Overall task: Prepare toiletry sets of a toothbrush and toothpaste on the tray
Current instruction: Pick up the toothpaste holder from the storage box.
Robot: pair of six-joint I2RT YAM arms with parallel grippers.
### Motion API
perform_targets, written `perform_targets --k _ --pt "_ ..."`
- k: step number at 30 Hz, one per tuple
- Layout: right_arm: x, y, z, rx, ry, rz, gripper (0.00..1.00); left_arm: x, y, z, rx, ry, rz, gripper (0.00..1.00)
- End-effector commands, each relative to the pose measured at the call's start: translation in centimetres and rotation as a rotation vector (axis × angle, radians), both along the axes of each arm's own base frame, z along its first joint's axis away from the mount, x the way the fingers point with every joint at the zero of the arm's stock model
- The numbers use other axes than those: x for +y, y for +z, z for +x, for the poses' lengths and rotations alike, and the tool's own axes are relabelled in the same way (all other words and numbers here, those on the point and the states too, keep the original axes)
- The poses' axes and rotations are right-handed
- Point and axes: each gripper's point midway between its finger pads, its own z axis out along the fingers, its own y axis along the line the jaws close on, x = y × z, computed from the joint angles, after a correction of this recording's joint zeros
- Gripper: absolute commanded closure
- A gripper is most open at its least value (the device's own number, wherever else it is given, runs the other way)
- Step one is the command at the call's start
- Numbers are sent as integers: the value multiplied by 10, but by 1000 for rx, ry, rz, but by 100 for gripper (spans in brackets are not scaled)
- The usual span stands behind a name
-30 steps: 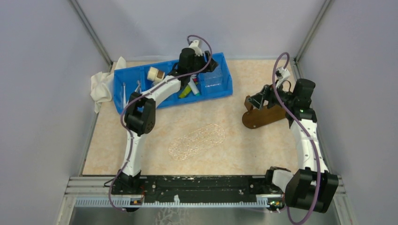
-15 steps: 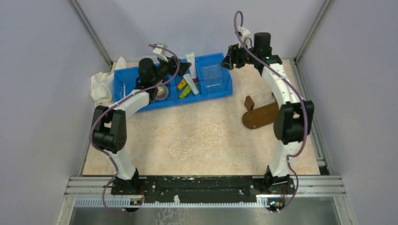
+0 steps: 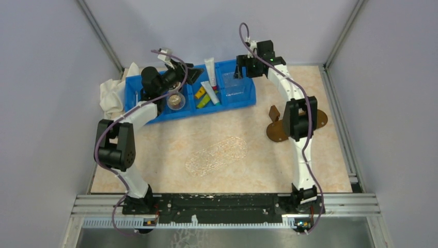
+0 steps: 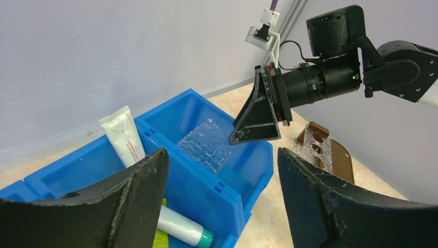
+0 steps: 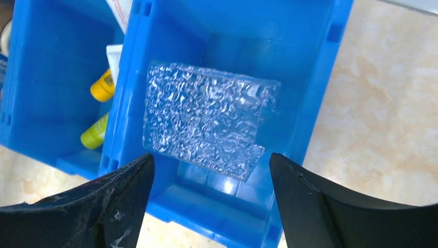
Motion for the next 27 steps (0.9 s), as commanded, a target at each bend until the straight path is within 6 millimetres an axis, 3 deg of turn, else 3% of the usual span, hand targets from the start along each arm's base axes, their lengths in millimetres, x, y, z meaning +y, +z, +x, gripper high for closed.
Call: perform_targets --k 1,7,15,20,23,27 --pt "7 31 25 -91 -80 34 18 3 4 0 -14 -32 -23 18" --pt "19 19 33 -67 -165 43 18 6 2 0 -7 -32 -26 18" --pt "15 3 42 -64 -364 -26 19 14 3 -1 -6 -26 -37 18" --pt "22 -6 39 -32 -359 -12 19 17 5 -3 -9 -22 -42 18" --pt "35 -5 32 3 -300 45 21 18 5 -3 -9 -24 -45 18" --pt "48 17 21 23 -212 141 28 18 6 -4 -11 -25 -47 18"
